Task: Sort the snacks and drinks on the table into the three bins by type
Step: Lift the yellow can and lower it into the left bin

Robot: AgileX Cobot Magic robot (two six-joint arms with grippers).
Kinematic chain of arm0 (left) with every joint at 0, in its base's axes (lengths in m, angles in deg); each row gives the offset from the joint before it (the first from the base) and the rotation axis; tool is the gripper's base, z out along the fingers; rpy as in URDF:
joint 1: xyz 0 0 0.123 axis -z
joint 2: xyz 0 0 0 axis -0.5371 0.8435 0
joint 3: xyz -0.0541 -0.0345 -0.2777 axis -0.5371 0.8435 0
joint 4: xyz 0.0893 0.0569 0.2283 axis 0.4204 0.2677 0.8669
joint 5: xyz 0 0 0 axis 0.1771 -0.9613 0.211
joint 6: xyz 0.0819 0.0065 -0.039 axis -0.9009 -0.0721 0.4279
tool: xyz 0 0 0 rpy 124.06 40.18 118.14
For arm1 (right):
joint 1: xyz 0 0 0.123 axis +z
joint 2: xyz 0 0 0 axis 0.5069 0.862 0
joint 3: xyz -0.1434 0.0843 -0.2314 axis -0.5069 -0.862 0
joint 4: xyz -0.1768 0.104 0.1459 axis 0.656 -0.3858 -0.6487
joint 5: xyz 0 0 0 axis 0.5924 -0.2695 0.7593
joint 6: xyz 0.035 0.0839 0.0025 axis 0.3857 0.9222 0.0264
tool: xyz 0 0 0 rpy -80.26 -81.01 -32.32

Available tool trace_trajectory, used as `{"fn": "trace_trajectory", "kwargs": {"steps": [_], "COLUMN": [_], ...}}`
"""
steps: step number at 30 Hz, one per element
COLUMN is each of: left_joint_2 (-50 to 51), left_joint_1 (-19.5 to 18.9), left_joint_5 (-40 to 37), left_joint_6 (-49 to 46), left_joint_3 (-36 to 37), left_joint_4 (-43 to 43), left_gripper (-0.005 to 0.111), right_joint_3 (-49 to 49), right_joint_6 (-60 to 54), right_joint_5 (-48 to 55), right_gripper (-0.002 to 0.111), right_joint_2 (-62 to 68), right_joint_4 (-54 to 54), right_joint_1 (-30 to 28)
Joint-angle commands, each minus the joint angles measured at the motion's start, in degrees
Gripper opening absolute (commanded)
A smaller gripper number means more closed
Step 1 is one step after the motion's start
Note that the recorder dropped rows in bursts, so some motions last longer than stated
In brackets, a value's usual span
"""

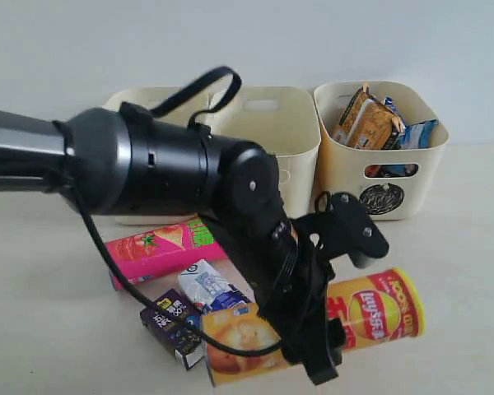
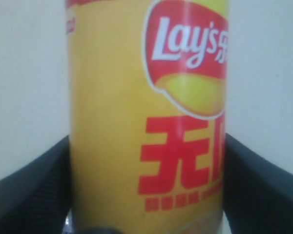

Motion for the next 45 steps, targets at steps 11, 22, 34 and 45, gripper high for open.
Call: {"fn": "trace_trajectory", "kwargs": {"steps": [11, 22, 34, 45], "left_joint_2": [-15.4, -26.1, -24.9, -13.0], "left_joint_1": [-0.9, -10.8, -27.5, -35.2], "left_joint_5": [2.8, 15.4, 32.3, 50.6], "left_joint_6": [10.9, 21.3, 23.5, 26.9], "left_joint_3": [-2.9, -2.9, -2.9, -3.3], "left_joint_4": [-0.6, -0.6, -0.6, -0.6], "left_gripper": [0.005, 0.005, 0.005, 0.005], "right_joint_3": [0.1, 0.1, 0.1, 0.1], "right_joint_6": [0.5, 0.5, 0.8, 0.8], "right_joint_5": [-0.3, -0.3, -0.3, -0.1], "right_gripper": [0.000, 0.000, 0.000, 0.000], "right_joint_2": [0.0, 0.0, 0.0, 0.0], "right_joint_4": [0.1, 0.1, 0.1, 0.1], "right_joint_1": [0.1, 0.1, 0.1, 0.1]}}
